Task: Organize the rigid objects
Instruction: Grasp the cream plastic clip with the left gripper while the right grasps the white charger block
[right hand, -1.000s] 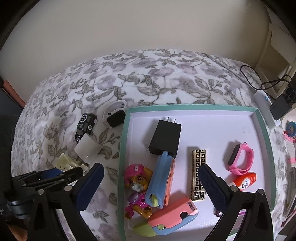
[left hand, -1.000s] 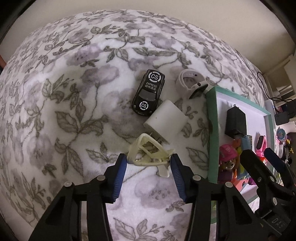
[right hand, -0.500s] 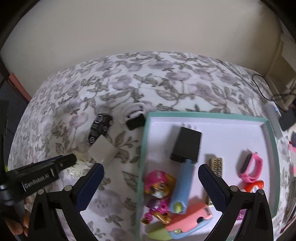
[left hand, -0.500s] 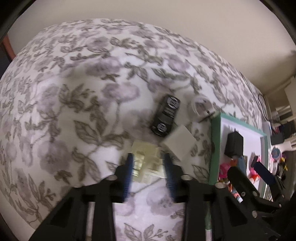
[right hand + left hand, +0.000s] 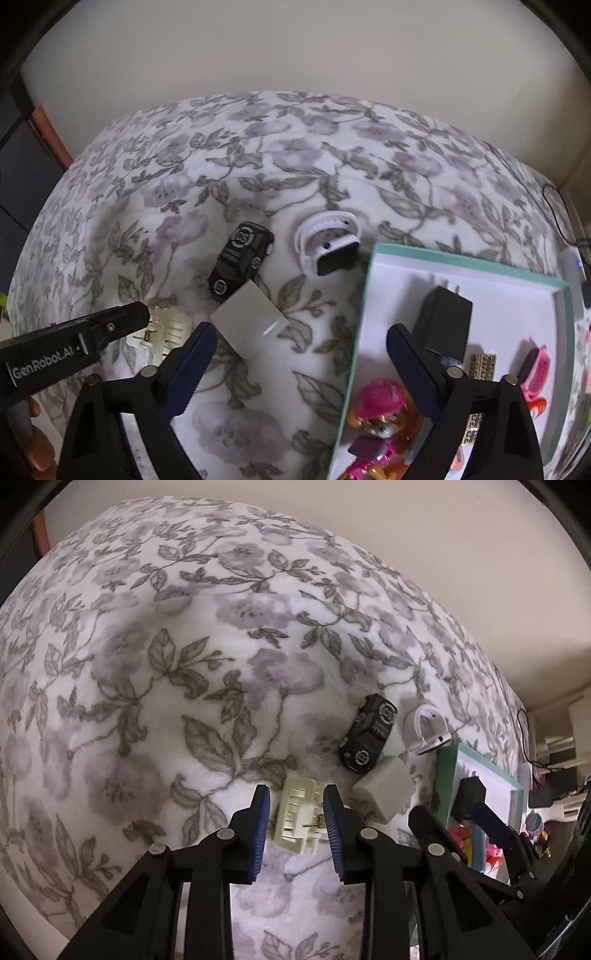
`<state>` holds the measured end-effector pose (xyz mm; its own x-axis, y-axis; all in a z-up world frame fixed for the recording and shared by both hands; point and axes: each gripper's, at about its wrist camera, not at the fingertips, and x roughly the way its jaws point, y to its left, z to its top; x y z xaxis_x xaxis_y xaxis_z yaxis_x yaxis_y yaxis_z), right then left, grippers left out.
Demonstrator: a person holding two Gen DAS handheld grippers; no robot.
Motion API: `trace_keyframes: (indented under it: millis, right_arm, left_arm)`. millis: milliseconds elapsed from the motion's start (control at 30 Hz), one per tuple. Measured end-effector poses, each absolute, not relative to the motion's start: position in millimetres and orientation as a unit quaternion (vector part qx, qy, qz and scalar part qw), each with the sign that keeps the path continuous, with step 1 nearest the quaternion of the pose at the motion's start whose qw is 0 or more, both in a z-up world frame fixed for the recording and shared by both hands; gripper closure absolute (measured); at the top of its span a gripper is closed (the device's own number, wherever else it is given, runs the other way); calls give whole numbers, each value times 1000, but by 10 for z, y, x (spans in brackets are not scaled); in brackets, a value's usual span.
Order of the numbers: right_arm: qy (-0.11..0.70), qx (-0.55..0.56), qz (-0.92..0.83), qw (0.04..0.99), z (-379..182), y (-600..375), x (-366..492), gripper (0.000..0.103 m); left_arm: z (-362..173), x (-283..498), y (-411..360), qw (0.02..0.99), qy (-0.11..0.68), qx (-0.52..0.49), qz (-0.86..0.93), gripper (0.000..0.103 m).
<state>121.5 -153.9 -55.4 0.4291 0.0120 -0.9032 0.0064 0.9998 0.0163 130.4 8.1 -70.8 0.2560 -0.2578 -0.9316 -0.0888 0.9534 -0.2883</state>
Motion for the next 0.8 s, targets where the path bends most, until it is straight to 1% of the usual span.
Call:
trace_keyframes:
  millis: [100,133,167,200,233,300,433,600,800]
  right_arm:
    - [541,-1,15,841,-621,-1456,1253,18]
    - [543,-2,18,840,-646,-1433,1265,19]
    - [544,-4,22,838,-669,-1411,1277,21]
    - [546,-7,26,838,-692,-1391,1289,22]
    - [547,-12,28,836,-719,-1368,1306,22]
    - [550,-17,28,835,-760,-1347,1332,26]
    - [550,-2,37,834,-806,-1357,1404,29]
    - [554,21,55,831,-828,-1346,1441,38]
    - [559,19,67,826,-893,-1315,1427,39]
  left_arm:
    - [-708,1293,120,776,610,-152,-47,68]
    - [-706,1294,138,775,610,-159,-47,66]
    - [-700,1297,154,774,609,-166,-47,61]
    - [-686,1298,171,774,607,-174,-48,58]
    - [-671,1298,184,775,605,-178,-49,57]
    - [-639,1300,196,778,600,-181,-50,56]
    - [-659,1313,193,775,602,-185,-50,54]
    - [-765,1323,153,762,615,-194,-56,51]
    - [-781,1333,129,758,619,-197,-56,50]
